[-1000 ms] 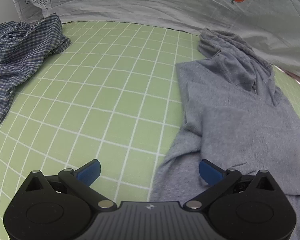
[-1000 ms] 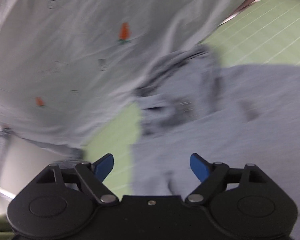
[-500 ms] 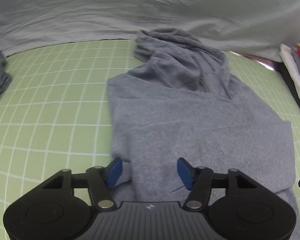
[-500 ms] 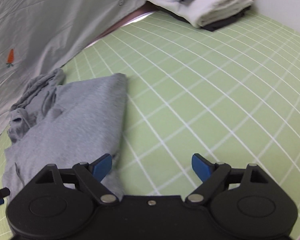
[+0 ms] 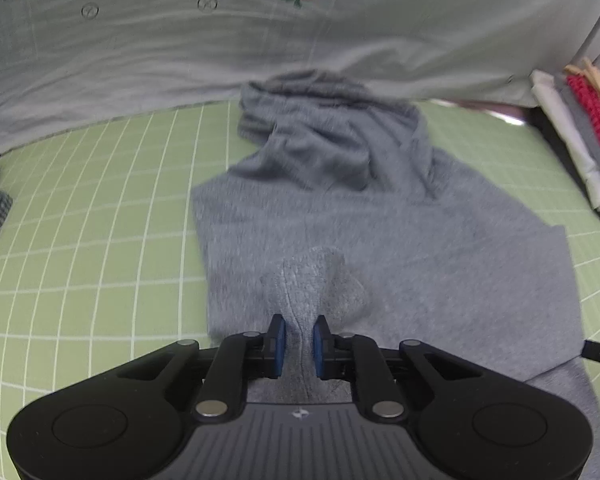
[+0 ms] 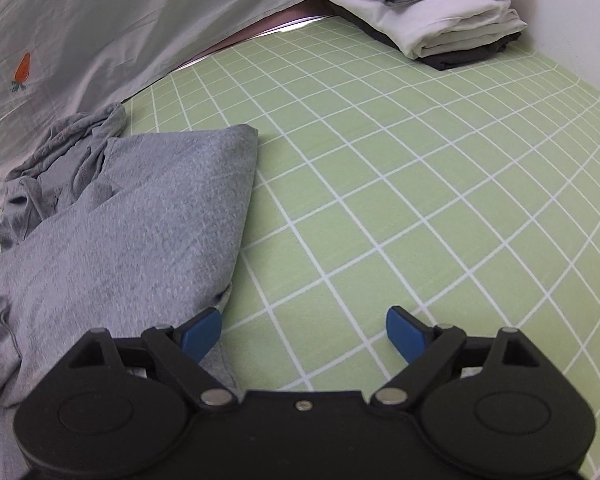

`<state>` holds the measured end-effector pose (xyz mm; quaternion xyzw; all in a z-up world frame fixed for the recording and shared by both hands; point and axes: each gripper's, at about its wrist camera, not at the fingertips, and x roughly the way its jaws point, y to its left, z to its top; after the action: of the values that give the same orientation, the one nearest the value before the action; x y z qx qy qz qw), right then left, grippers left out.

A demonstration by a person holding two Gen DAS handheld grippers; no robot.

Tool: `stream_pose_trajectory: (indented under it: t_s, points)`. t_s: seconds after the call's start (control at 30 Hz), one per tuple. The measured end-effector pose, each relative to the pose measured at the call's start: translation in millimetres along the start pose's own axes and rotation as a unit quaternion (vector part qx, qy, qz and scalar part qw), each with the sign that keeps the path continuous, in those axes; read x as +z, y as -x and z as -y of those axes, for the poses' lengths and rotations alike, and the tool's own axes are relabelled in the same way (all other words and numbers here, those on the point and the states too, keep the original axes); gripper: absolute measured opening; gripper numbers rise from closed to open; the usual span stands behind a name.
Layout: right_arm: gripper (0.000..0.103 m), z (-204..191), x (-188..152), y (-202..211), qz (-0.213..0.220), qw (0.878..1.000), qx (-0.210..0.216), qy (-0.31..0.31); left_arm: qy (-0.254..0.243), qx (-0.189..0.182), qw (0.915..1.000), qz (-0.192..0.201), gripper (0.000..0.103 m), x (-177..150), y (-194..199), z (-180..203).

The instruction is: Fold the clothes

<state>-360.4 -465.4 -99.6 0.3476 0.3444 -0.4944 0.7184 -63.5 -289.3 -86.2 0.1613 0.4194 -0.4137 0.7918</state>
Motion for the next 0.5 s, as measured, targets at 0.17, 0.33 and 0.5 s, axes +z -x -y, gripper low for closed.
stream_pose_trajectory:
  t_s: [0.17, 0.33, 0.5]
  points:
    - [0.09, -3.0, -0.1, -0.3, -0.002, 1.0, -0.005, 0.01, 0.038, -0.001, 0.9953, 0.089, 0.014, 26.2, 42.5, -14.0]
    - [0.09, -8.2, -1.3, -0.5, -0.004, 1.0, -0.008, 0.024, 0.11, 0.069, 0.9752, 0.179, 0.014, 50.8, 83.9, -60.7]
    - [0.09, -12.4, -1.2, -1.3, -0.005, 0.999, -0.008, 0.035, 0.209, 0.167, 0.952, 0.148, 0.019, 42.7, 74.3, -132.4]
